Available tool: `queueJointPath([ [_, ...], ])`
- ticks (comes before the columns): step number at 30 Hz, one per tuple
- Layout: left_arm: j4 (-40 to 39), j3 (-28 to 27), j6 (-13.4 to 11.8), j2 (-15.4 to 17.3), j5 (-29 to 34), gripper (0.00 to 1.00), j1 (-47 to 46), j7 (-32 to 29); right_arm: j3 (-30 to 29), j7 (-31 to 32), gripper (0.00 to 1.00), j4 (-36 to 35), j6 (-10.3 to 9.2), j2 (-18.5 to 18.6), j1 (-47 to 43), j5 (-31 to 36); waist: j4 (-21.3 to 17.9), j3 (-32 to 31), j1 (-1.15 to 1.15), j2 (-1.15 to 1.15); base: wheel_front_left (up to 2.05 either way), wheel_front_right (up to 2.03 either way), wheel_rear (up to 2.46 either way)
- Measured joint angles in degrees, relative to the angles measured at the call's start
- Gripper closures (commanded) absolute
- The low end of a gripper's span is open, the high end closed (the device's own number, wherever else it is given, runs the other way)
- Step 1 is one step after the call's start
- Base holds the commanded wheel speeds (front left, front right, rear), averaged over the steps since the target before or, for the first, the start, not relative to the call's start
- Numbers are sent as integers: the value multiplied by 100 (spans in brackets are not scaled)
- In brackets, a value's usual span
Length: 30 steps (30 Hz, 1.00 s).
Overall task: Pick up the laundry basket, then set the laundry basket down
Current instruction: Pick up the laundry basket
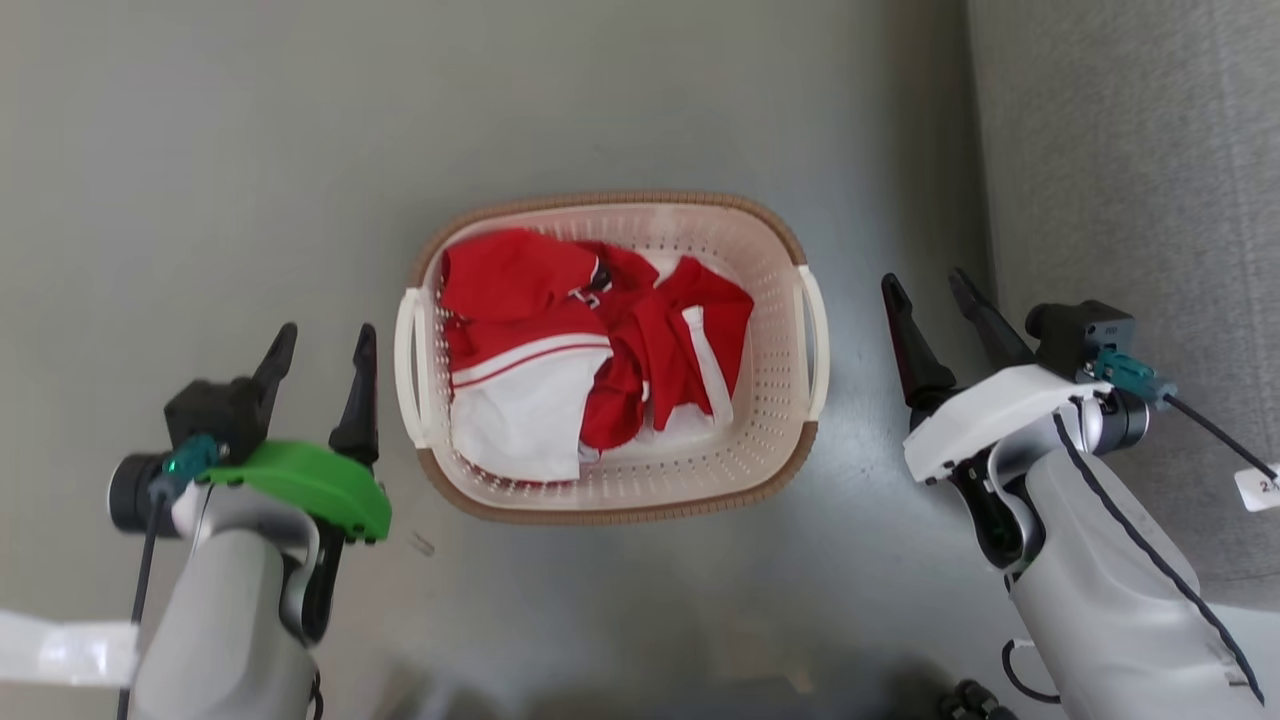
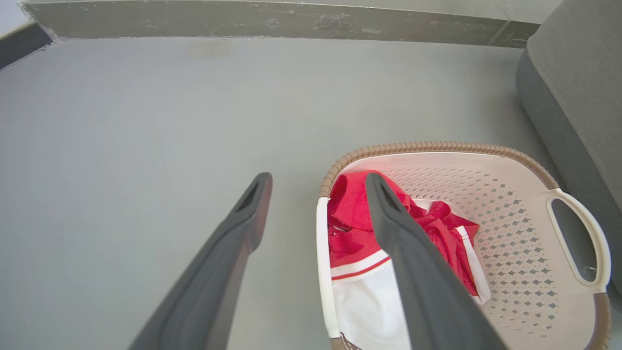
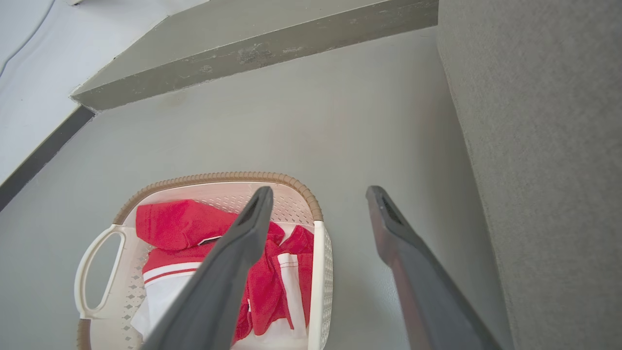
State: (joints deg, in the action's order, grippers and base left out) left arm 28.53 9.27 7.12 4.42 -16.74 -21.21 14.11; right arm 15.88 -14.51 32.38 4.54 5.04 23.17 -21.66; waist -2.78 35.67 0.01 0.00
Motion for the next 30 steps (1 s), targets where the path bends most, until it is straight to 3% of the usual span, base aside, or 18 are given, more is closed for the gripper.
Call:
queueJointPath([
  [30,1804,812,20,13,-1045,0,-1857,-566,550,398,0,1856,199,-135,1642,-220,70,1549,0,0,0,0,0],
])
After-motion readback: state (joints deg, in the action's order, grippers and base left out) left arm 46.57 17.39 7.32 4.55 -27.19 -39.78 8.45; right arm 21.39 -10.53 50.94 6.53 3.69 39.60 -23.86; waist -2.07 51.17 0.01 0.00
